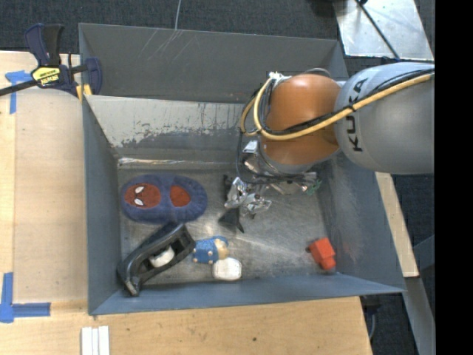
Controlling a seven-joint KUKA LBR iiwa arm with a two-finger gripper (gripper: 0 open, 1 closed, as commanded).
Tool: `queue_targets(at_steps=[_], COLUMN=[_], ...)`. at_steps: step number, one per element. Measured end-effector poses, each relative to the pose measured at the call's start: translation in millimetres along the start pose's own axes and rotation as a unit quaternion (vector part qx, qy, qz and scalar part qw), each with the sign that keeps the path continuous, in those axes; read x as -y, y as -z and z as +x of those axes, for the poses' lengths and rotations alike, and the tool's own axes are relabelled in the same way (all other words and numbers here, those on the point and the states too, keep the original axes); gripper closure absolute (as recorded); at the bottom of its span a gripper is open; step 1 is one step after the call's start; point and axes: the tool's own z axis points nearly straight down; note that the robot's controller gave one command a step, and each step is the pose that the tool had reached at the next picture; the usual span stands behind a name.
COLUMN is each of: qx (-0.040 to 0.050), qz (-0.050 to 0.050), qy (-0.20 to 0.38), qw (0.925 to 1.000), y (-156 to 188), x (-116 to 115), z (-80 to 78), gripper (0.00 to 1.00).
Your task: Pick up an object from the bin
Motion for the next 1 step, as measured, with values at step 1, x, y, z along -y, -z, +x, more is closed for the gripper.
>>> queue_targets(at_steps=[1], qx=[0.0016], qz=[0.003], qy=[-0.002], qw=[1.0], y=[117.1], x=[2.4], z=[-2.2], gripper=[1.0])
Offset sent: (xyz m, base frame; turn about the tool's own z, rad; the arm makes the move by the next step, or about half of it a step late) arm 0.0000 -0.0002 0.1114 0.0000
